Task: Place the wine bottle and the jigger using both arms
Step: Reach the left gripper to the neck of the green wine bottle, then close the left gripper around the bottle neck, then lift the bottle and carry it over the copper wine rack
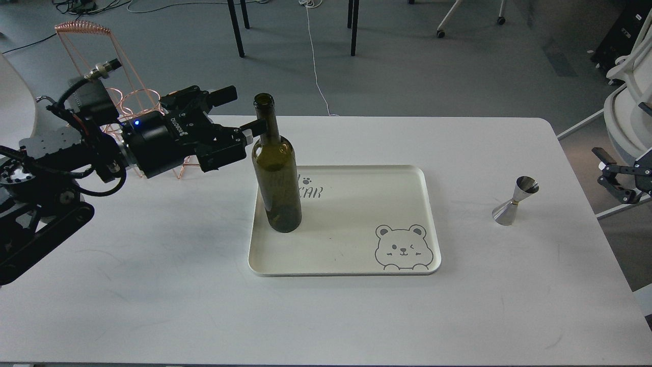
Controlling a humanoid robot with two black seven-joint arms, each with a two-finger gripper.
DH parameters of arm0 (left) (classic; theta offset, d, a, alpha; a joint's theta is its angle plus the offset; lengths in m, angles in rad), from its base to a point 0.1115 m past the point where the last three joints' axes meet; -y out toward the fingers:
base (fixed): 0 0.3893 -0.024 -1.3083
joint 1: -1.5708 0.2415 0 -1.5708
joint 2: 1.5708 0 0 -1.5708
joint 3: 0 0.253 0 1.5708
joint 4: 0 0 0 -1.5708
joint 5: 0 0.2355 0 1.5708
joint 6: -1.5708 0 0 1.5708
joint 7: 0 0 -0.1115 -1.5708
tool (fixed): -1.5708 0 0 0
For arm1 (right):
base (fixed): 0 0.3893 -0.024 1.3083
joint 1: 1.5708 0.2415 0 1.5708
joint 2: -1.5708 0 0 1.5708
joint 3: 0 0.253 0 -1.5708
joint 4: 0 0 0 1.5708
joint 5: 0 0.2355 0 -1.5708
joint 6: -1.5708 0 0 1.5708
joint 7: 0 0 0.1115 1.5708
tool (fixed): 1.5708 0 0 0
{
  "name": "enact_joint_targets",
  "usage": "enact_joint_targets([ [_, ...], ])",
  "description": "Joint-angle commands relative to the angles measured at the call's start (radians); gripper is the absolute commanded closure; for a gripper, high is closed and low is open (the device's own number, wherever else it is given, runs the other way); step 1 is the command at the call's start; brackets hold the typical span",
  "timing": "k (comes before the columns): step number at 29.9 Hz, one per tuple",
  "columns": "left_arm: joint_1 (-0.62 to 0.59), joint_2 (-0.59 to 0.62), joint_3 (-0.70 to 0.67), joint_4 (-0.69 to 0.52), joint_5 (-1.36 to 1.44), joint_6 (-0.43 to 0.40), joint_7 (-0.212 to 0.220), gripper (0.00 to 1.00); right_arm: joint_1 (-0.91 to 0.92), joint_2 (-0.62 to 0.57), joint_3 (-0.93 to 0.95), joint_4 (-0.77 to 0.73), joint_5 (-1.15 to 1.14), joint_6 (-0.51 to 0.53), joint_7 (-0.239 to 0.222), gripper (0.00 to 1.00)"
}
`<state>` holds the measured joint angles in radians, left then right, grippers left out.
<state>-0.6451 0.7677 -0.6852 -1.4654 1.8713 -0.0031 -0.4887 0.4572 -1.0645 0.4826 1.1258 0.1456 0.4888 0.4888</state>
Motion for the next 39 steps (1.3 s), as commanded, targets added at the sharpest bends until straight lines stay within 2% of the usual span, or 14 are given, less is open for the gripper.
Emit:
enact_joint_targets([
  [1, -0.033, -0.028, 0.051, 0.026, 0.0, -0.003, 0.0, 0.02, 0.0, 0.001, 0.001, 0.0, -0.001, 0.0, 0.0, 0.02],
  [9, -0.108, -0.105, 0.085, 0.091, -0.001, -0.023, 0.0, 0.05, -0.002, 0.001, -0.001, -0.015, -0.004, 0.0, 0.0, 0.02],
  [13, -0.122, -0.128, 0.087, 0.092, -0.001, -0.035, 0.0, 0.16, -0.009, 0.0, -0.001, -0.014, -0.004, 0.0, 0.0, 0.02],
  [19, -0.119, -0.128, 0.088, 0.094, 0.002, -0.037, 0.0, 0.53, -0.015, 0.0, 0.001, -0.015, -0.004, 0.0, 0.0, 0.02],
  [22, -0.119, -0.128, 0.088, 0.094, 0.005, -0.035, 0.0, 0.65, -0.015, 0.0, 0.001, -0.015, -0.004, 0.0, 0.0, 0.02],
  [23, -0.12, -0.127, 0.088, 0.094, 0.005, -0.035, 0.0, 0.72, -0.017, 0.0, 0.001, -0.015, -0.004, 0.0, 0.0, 0.02],
  [25, -0.122, -0.123, 0.088, 0.094, 0.003, -0.034, 0.0, 0.9, -0.017, 0.001, 0.001, -0.015, -0.006, 0.0, 0.0, 0.02],
  [32, -0.16, -0.058, 0.079, 0.088, -0.021, -0.037, 0.0, 0.92, -0.015, 0.0, 0.001, -0.02, -0.006, 0.0, 0.0, 0.02],
  [36, -0.257, -0.009, 0.087, 0.091, -0.116, -0.043, 0.0, 0.92, -0.015, 0.0, 0.002, -0.023, -0.006, 0.0, 0.0, 0.02],
  [39, -0.347, 0.047, 0.088, 0.128, -0.155, -0.11, 0.0, 0.92, -0.015, 0.001, 0.001, -0.027, -0.006, 0.0, 0.0, 0.02],
])
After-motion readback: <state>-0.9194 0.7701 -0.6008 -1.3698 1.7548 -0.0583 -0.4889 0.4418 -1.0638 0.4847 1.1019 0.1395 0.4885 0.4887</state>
